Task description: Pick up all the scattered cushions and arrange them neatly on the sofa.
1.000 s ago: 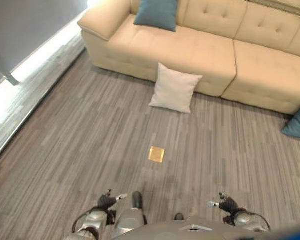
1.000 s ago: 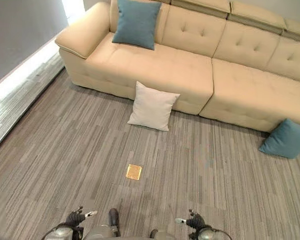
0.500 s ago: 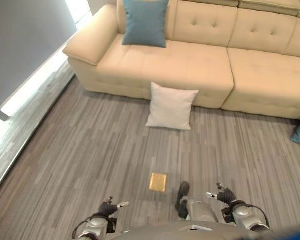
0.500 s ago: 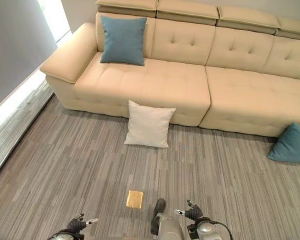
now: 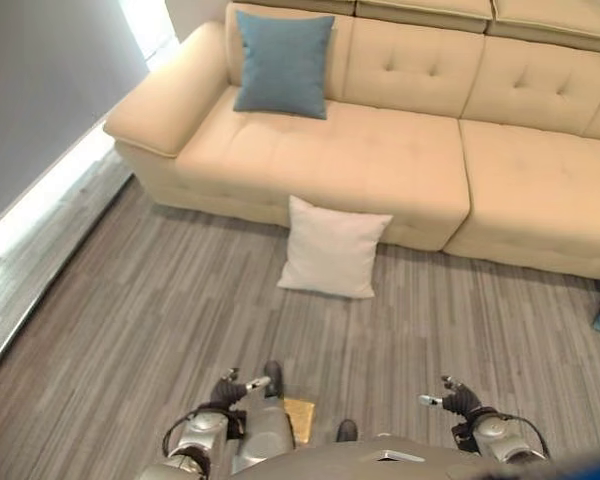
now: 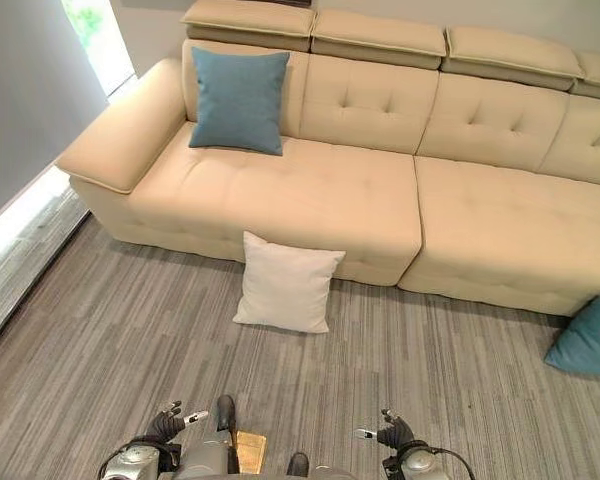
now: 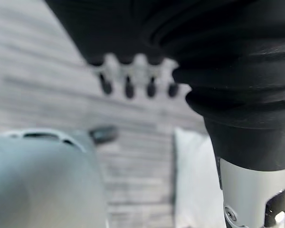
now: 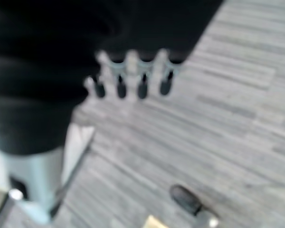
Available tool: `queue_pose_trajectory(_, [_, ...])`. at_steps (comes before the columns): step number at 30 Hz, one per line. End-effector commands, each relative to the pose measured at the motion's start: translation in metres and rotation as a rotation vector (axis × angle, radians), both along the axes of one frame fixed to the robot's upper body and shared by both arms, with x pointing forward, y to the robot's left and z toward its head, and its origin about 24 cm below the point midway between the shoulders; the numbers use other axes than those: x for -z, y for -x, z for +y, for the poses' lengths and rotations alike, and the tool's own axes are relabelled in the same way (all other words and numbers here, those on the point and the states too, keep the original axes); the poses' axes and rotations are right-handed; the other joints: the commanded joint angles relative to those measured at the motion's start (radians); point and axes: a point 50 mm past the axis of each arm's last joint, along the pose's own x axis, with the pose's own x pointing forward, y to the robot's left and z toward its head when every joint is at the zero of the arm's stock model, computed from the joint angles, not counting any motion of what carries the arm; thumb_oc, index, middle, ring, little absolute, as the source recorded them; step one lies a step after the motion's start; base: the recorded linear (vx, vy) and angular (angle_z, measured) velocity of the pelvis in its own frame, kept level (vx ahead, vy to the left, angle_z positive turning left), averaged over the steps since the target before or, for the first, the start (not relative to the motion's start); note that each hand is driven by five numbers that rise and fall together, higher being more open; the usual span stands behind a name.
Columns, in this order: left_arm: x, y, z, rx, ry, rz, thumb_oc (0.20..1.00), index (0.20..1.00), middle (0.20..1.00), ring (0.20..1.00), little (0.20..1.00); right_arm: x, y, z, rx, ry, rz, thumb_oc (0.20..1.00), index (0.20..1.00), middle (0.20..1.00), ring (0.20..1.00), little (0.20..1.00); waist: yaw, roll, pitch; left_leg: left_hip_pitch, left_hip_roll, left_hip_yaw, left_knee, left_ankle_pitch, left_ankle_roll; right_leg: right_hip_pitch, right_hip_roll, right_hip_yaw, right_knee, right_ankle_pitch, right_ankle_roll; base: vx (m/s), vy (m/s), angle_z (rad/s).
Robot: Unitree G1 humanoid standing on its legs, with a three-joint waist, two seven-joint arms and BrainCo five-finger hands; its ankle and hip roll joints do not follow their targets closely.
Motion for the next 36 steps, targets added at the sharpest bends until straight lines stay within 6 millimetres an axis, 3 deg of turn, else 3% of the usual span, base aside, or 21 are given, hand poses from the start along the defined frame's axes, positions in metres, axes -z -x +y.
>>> queue_pose_trajectory(1, [0.004,0.016,0.005,0.019,-0.028,0.060,1.000,1.000,1.000,1.000,1.000,-0.008,-0.022,0.001,0.002,-0.012,-0.088,1.000,1.000,1.000,1.000,1.000,0.025,0.005,0.000,0.105,-0.051,-0.041,0.025,-0.135,0.017,-0.107,-0.107,-0.007,0.175,0.033,0.109,0.12,0.123,0.04])
queue_pose_trajectory(2, [0.004,0.015,0.006,0.022,-0.030,0.059,1.000,1.000,1.000,1.000,1.000,-0.008,-0.022,0.002,-0.005,-0.012,-0.086,1.000,1.000,1.000,1.000,1.000,0.027,0.008,-0.002,0.115,-0.060,-0.041,0.023,-0.144,0.030,-0.120,-0.122,-0.003,0.221,0.031,0.117,0.22,0.252,-0.02])
queue_pose_trajectory(5, [0.002,0.010,0.010,0.030,-0.044,0.049,1.000,1.000,1.000,1.000,1.000,-0.011,-0.031,0.004,-0.016,-0.012,-0.109,1.000,1.000,1.000,1.000,1.000,0.017,0.022,0.017,0.163,-0.093,-0.033,0.012,-0.179,0.080,-0.208,-0.182,0.026,0.440,0.099,0.159,0.17,0.238,-0.04])
queue_pose_trajectory(8, [0.000,0.008,0.013,0.036,-0.051,0.046,1.000,1.000,1.000,1.000,1.000,-0.011,-0.032,0.006,-0.014,-0.022,-0.112,1.000,1.000,1.000,1.000,1.000,0.001,0.032,0.020,0.193,-0.108,-0.050,0.004,-0.201,0.088,-0.261,-0.162,0.065,0.481,0.095,0.147,0.15,0.096,0.07])
queue_pose_trajectory(13, [-0.001,0.003,0.013,0.041,-0.057,0.030,1.000,1.000,1.000,1.000,1.000,-0.013,-0.034,0.003,-0.017,-0.013,-0.119,1.000,1.000,1.000,1.000,1.000,-0.011,0.042,0.015,0.224,-0.118,-0.057,-0.015,-0.218,0.080,-0.292,-0.146,0.031,0.362,0.089,0.130,0.17,0.005,0.15])
queue_pose_trajectory(15, [-0.002,0.000,0.013,0.041,-0.058,0.025,1.000,1.000,1.000,1.000,1.000,-0.014,-0.036,0.003,-0.021,-0.012,-0.126,1.000,1.000,1.000,1.000,1.000,-0.024,0.041,0.014,0.246,-0.124,-0.066,-0.017,-0.234,0.071,-0.326,-0.151,0.010,0.277,0.128,0.139,0.23,-0.076,-0.12])
queue_pose_trajectory(19, [-0.001,0.003,0.011,0.049,-0.051,0.033,1.000,1.000,1.000,1.000,1.000,-0.014,-0.036,0.002,-0.025,-0.012,-0.127,1.000,1.000,1.000,1.000,1.000,-0.038,0.040,0.011,0.260,-0.124,-0.074,-0.005,-0.250,0.064,-0.309,-0.146,0.029,0.257,0.130,0.143,0.18,-0.108,-0.04])
queue_pose_trajectory(23, [0.001,0.006,0.007,0.058,-0.037,0.042,1.000,1.000,1.000,1.000,1.000,-0.014,-0.033,-0.003,-0.018,-0.005,-0.124,1.000,1.000,1.000,1.000,1.000,-0.037,0.032,-0.002,0.239,-0.111,-0.080,0.080,-0.246,0.019,-0.243,-0.117,0.029,0.181,0.119,0.122,0.13,-0.156,0.13])
queue_pose_trajectory(24, [0.000,0.002,0.005,0.069,-0.031,0.030,1.000,1.000,1.000,1.000,1.000,-0.016,-0.034,-0.006,-0.006,-0.003,-0.136,1.000,1.000,1.000,1.000,1.000,-0.042,0.015,0.009,0.175,-0.065,-0.040,0.244,-0.193,-0.034,-0.204,-0.114,0.011,0.161,0.109,0.100,0.11,-0.299,0.32])
queue_pose_trajectory(25, [-0.001,-0.003,0.003,0.065,-0.022,0.011,1.000,1.000,1.000,1.000,1.000,-0.016,-0.033,-0.009,-0.001,0.004,-0.133,1.000,1.000,1.000,1.000,1.000,-0.032,0.004,0.029,0.127,-0.045,-0.045,0.345,-0.166,-0.060,-0.177,-0.107,0.001,0.149,0.095,0.077,0.11,-0.297,0.32])
queue_pose_trajectory(26, [-0.001,-0.004,0.002,0.061,-0.018,0.008,1.000,1.000,1.000,1.000,1.000,-0.016,-0.032,-0.009,0.004,0.003,-0.129,1.000,1.000,1.000,1.000,1.000,-0.026,0.001,0.035,0.114,-0.040,-0.055,0.355,-0.164,-0.058,-0.166,-0.101,-0.003,0.146,0.084,0.071,0.09,-0.169,0.27])
queue_pose_trajectory(29, [-0.001,-0.005,0.000,0.070,-0.020,0.010,1.000,1.000,1.000,1.000,1.000,-0.015,-0.031,-0.009,0.005,0.003,-0.123,1.000,1.000,1.000,1.000,1.000,-0.021,-0.003,0.034,0.093,-0.028,-0.050,0.253,-0.192,-0.029,-0.151,-0.093,-0.004,0.133,0.071,0.076,0.12,-0.034,-0.03])
queue_pose_trajectory(31, [-0.001,-0.002,0.002,0.064,-0.029,0.013,1.000,1.000,1.000,1.000,1.000,-0.015,-0.031,-0.008,-0.002,0.004,-0.129,1.000,1.000,1.000,1.000,1.000,-0.009,0.001,0.030,0.067,-0.008,-0.069,0.131,-0.159,-0.017,-0.146,-0.078,0.014,0.142,0.046,0.083,0.18,0.068,0.09])
queue_pose_trajectory(32, [-0.001,0.000,0.005,0.054,-0.035,0.018,1.000,1.000,1.000,1.000,1.000,-0.015,-0.032,-0.003,-0.019,-0.005,-0.131,1.000,1.000,1.000,1.000,1.000,-0.004,0.000,0.029,0.081,-0.025,-0.116,0.099,-0.159,-0.013,-0.149,-0.074,0.039,0.173,0.030,0.082,0.25,0.143,-0.56])
queue_pose_trajectory(36, [-0.004,-0.003,0.012,0.044,-0.054,0.000,1.000,1.000,1.000,1.000,1.000,-0.018,-0.039,0.000,-0.036,-0.004,-0.161,1.000,1.000,1.000,1.000,1.000,-0.003,0.006,0.025,0.125,-0.053,-0.105,0.039,-0.168,0.016,-0.187,-0.092,0.063,0.230,0.036,0.102,0.10,0.118,-0.56])
